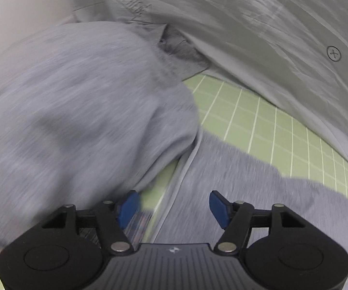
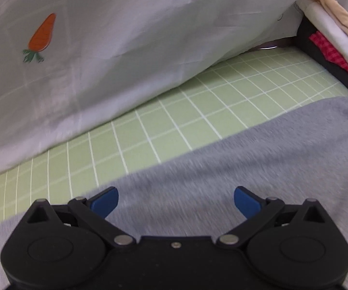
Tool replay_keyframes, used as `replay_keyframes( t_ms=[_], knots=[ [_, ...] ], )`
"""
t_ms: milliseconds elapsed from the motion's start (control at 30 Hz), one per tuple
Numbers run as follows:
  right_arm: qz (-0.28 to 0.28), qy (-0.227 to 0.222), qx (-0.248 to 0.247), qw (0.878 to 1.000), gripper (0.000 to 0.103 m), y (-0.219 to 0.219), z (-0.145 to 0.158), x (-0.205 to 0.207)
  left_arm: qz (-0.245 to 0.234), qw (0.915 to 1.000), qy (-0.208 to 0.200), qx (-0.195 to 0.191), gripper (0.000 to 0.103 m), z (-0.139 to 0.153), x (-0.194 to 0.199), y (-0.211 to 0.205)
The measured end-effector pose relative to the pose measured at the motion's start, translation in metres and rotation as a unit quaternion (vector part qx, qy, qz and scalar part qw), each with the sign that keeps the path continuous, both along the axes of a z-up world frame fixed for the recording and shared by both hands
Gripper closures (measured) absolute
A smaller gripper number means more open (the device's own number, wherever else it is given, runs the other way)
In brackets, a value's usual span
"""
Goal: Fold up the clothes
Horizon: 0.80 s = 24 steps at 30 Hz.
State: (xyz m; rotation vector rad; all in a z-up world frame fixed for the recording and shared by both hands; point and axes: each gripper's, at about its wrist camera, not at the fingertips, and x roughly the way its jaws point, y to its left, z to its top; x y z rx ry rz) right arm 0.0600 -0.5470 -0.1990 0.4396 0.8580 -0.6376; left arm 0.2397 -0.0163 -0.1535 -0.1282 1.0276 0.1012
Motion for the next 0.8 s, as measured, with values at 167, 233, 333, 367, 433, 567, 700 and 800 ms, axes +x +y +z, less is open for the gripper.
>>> replay_keyframes(
  t_ms=[167,233,333,367,433,567,700,800],
  knots=[
    [0.003,0.014,-0.006,1.0,0.0,-0.002,-0.012,0.013,-0.02,0.9998,-0.007,0.0,0.033,-0.017,0.035,-0.01],
    [0.012,0.022,-0.018,1.0,0.0,0.0,-0.013,0.016,-0.015,0.9998,-0.011,0.012,0.035,-0.021,0.041,-0.012],
    [0.023,0.03,-0.032,0.999,0.0,0.002,-0.014,0.018,-0.001,0.9992,-0.028,0.03,0.047,-0.025,0.04,-0.014],
    [0.026,0.032,-0.037,0.998,0.0,0.003,-0.015,0.018,0.001,0.9983,-0.031,0.05,0.054,-0.026,0.04,-0.016],
    [0.029,0.031,-0.04,0.998,0.0,0.002,-0.015,0.018,0.004,0.9963,-0.038,0.077,0.067,-0.028,0.041,-0.014],
    [0.029,0.03,-0.042,0.998,0.0,-0.001,-0.014,0.018,0.01,0.9975,-0.04,0.057,0.083,-0.028,0.048,0.003],
    [0.032,0.031,-0.042,0.998,0.0,-0.004,-0.014,0.018,0.02,0.999,-0.037,0.014,0.092,-0.027,0.055,0.028],
    [0.031,0.032,-0.041,0.998,0.0,-0.006,-0.014,0.016,0.028,0.9989,-0.032,-0.019,0.096,-0.027,0.06,0.045]
  ],
)
